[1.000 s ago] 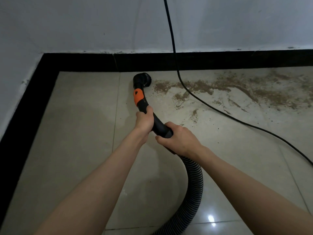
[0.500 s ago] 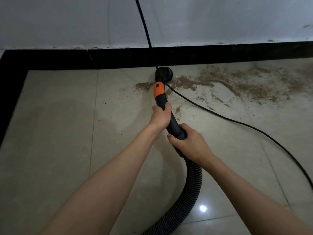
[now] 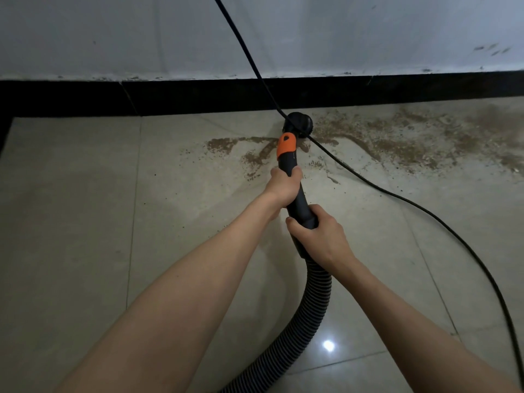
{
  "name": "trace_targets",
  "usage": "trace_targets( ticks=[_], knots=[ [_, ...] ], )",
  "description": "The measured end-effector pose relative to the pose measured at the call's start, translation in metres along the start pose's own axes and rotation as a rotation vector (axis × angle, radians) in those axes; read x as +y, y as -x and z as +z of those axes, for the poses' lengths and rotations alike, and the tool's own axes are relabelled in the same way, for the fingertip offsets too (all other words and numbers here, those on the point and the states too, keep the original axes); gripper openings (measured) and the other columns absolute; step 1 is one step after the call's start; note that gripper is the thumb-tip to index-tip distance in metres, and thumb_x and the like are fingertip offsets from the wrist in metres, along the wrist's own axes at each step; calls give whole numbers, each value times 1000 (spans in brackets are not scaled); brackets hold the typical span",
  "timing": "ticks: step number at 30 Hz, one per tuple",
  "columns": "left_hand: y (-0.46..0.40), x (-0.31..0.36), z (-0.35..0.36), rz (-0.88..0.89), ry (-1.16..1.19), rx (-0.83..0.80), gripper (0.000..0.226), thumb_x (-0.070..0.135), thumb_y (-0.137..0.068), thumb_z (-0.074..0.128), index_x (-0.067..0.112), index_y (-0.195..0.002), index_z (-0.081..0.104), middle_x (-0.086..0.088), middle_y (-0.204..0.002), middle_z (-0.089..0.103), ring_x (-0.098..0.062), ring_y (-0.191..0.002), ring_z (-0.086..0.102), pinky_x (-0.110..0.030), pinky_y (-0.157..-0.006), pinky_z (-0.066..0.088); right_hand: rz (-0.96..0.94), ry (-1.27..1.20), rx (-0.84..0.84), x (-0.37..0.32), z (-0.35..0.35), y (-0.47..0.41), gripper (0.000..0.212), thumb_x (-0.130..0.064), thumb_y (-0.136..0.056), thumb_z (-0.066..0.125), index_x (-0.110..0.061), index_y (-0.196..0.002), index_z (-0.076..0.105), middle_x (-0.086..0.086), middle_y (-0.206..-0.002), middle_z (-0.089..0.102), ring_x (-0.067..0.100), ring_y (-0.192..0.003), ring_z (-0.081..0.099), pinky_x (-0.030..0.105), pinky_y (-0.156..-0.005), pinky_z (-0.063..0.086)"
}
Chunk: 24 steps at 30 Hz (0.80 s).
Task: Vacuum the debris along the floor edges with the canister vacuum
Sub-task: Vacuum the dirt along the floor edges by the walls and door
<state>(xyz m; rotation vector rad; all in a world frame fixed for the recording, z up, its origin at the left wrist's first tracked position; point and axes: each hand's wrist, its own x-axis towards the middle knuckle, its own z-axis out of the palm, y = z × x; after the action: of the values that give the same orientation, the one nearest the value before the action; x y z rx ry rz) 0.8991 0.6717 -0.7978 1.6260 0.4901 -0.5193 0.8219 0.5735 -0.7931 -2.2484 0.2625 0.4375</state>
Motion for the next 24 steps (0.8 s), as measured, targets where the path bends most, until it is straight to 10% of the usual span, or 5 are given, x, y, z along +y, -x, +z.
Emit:
trace_targets(
  ticks=[19,24],
  knots=[
    [84,-55,-126,-24,309,419,49,40,-100,37,5,-133,34,-13,-118,55,-28,-107,56,-46,-100,45,-340,370,-294,-78,60,55,33,-49,-85,59,-26,-109,53,0,-85,67,22,-81,64,36,-74,53],
    [113,-84,-150,-105,462,486,41,33,-99,39,3,-127,39,-12,-109,55,-24,-93,57,-37,-81,50,-390,396,-473,-91,74,69,29,-47,-84,61,-29,-105,56,-1,-85,65,20,-82,63,35,-75,53]
  ],
)
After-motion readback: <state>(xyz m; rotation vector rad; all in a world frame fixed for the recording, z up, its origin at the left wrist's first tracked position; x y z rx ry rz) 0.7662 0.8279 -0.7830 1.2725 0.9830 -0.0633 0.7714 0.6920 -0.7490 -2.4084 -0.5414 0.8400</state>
